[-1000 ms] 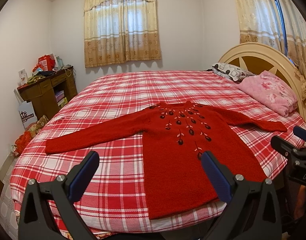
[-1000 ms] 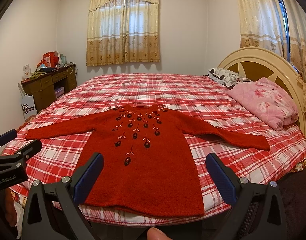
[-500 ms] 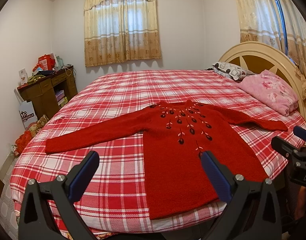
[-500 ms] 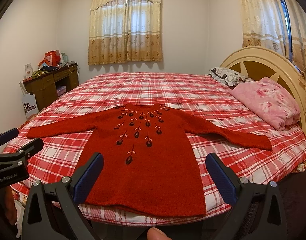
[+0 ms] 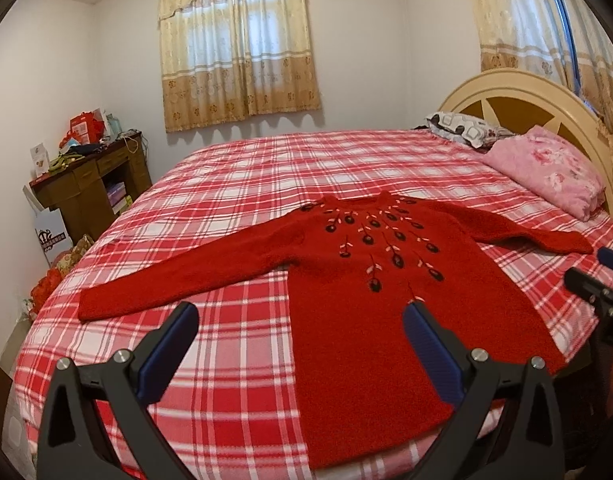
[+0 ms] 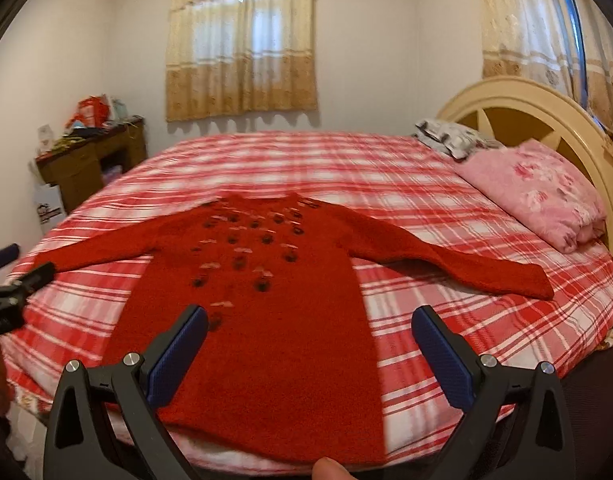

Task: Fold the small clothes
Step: 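Reach the right gripper to the cardigan sleeve cuff and close on it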

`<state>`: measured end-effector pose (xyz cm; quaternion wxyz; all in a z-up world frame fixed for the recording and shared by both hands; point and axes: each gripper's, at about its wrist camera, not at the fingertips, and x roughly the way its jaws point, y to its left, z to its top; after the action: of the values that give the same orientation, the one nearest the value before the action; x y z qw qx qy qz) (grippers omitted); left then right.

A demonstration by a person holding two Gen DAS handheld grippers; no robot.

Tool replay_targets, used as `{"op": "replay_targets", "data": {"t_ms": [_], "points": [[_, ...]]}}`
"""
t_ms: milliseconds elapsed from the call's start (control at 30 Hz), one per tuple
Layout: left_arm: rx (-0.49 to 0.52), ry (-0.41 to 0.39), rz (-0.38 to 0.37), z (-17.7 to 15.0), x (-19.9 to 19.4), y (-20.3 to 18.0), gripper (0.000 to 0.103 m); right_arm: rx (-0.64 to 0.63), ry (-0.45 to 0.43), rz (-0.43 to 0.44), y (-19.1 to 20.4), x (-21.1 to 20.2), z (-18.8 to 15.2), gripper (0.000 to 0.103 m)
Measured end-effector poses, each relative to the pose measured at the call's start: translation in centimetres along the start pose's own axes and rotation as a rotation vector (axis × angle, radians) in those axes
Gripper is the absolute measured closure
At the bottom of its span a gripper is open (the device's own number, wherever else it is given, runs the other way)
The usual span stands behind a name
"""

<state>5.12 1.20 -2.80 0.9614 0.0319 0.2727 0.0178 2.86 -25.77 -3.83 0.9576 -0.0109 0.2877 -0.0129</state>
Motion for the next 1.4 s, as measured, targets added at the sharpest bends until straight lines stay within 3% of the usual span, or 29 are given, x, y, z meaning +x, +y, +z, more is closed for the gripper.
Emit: {"op": "replay_targets", "data": {"t_ms": [300,367,433,567,667,800,967,1133,1267,1400], "points": [[0.043,0.003,0.024,1.4,6.4,-1.6,0.0,0.166,0.118,-0.14,-10.9,6.7,1.2,0.003],[0.051,0.023,0.025,1.5,8.0,-1.9,0.0,0.21,0.139,-0.175,-13.6,7.9,1.4,0.006],[0.057,0.038,0.028,1.6,9.4,-2.0,0.0,0.258,0.163,-0.222,-16.7,9.1,1.6,0.016],[0.059,0.069,0.049,1.4,11.5,-1.6,0.0,0.353,0.196,-0.313,-22.6,10.7,1.8,0.019],[0.054,0.09,0.062,1.1,12.7,-0.9,0.0,0.393,0.217,-0.386,-26.8,11.8,2.0,0.028],[0.036,0.109,0.09,1.0,13.6,-0.1,0.0,0.489,0.257,-0.403,-31.3,13.1,1.9,0.031],[0.027,0.129,0.105,1.0,14.8,0.0,0.0,0.494,0.29,-0.36,-32.3,15.0,1.7,0.049],[0.026,0.151,0.099,1.1,15.9,-0.2,0.0,0.34,0.351,-0.343,-30.1,16.6,2.4,0.091],[0.017,0.159,0.101,1.4,16.3,0.4,0.0,0.277,0.334,-0.396,-29.8,16.5,3.8,0.094],[0.0,0.147,0.1,1.5,15.7,1.4,0.0,0.279,0.256,-0.488,-30.7,14.6,7.1,0.095]]}}
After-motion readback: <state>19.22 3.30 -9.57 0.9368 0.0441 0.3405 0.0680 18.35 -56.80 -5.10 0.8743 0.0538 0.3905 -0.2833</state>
